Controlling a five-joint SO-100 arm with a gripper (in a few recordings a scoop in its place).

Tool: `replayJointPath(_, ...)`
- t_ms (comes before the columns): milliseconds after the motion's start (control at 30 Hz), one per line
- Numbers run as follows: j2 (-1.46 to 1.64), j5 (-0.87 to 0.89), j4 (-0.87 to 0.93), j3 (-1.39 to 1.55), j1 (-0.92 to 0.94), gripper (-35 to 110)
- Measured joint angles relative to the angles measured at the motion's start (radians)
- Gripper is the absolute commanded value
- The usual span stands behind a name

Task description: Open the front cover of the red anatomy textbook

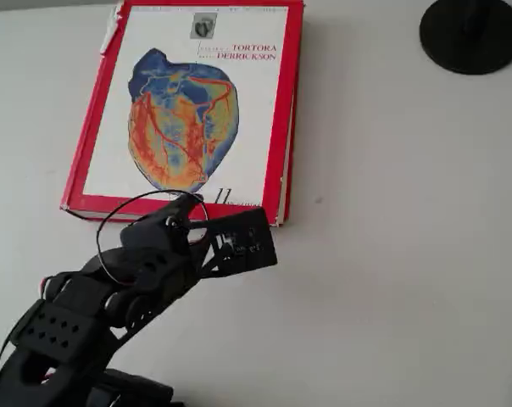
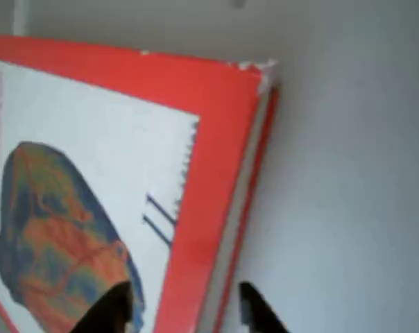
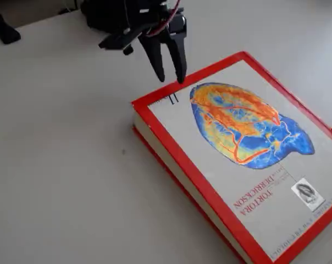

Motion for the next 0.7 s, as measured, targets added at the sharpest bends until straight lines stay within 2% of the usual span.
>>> replayJointPath(400,-0.222,-0.066,-0.235,0.000,0.066,21)
replayJointPath(700,-0.264,-0.087,-0.249,-0.055,0.089,21)
